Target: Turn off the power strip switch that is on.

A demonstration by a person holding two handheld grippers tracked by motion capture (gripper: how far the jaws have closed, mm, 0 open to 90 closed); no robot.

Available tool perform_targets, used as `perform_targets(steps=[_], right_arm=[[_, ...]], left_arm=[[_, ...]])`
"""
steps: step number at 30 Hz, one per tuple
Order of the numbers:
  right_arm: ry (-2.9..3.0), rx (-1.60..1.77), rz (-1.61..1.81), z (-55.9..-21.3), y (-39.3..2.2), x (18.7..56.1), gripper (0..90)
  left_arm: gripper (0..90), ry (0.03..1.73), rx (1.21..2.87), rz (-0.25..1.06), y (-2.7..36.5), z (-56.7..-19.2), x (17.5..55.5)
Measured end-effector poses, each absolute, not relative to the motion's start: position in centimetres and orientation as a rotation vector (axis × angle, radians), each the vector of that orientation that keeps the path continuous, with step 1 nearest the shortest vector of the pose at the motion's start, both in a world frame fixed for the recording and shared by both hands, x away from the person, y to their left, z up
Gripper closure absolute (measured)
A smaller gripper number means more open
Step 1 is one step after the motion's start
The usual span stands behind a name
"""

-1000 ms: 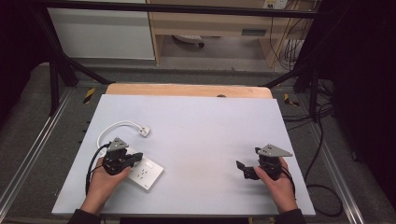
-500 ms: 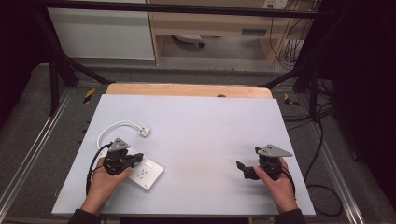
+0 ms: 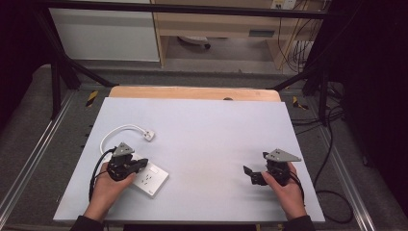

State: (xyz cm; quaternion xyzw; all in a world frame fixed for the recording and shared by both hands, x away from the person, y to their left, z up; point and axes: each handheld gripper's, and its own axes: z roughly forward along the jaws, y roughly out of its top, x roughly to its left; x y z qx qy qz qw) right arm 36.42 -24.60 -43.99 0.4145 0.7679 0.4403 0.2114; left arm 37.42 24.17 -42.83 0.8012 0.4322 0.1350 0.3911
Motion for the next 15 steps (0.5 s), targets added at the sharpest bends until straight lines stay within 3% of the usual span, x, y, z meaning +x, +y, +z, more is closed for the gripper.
perform_targets(steps=[15], right_arm=[[2.134, 1.152, 1.223, -43.98, -24.55, 36.4, 3.8]], left_arm=[[89.8, 1.099, 2.033, 0.344, 24.22, -42.88, 37.37]])
